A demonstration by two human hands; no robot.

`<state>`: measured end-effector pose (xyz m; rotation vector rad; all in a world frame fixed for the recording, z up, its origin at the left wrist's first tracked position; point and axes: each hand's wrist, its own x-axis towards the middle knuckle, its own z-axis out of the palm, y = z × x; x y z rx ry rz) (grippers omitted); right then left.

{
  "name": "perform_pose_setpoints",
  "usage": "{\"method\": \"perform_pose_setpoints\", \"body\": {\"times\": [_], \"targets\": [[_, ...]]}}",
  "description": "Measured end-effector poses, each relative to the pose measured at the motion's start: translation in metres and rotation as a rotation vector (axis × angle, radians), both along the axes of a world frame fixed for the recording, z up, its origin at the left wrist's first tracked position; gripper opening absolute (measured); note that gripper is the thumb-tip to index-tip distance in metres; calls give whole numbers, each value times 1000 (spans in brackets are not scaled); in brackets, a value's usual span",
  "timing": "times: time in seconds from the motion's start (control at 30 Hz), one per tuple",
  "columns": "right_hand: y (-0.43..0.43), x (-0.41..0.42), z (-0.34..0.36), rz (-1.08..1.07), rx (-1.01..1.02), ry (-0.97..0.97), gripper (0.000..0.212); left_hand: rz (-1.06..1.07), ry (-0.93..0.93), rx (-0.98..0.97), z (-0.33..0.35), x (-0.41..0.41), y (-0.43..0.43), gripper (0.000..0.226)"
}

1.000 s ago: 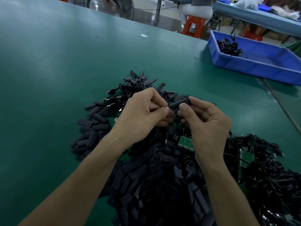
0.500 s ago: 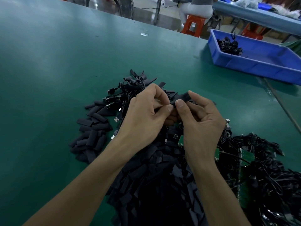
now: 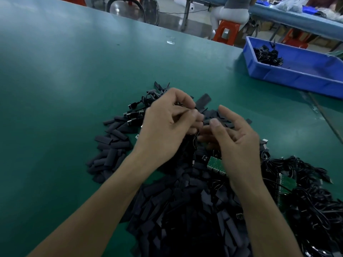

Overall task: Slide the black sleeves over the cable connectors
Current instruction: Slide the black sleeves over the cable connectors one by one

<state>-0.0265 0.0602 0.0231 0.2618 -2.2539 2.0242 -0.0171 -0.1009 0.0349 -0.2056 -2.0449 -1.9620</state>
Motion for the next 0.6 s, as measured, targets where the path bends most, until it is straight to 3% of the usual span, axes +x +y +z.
{"method": "perform_pose_setpoints", "body": {"times": [0.17,0.27,0.33,0.43,0.6], "targets": [[42,-1,16,381,855,-121,49,175,-64,283,4,-19,-18,20],[49,1,16,375,1149,-91,40,281,-86,8,4,-45,-26,26],[49,2,15,330,1153,-43,29,322,-86,-274,4,-59,-29,26],[54,-1,13,261,1077,36,17,307,-136,-502,-2,-72,-27,18],[63,-13,12,69,858,154,13,234,-239,-969,-2,-81,-24,29]]}}
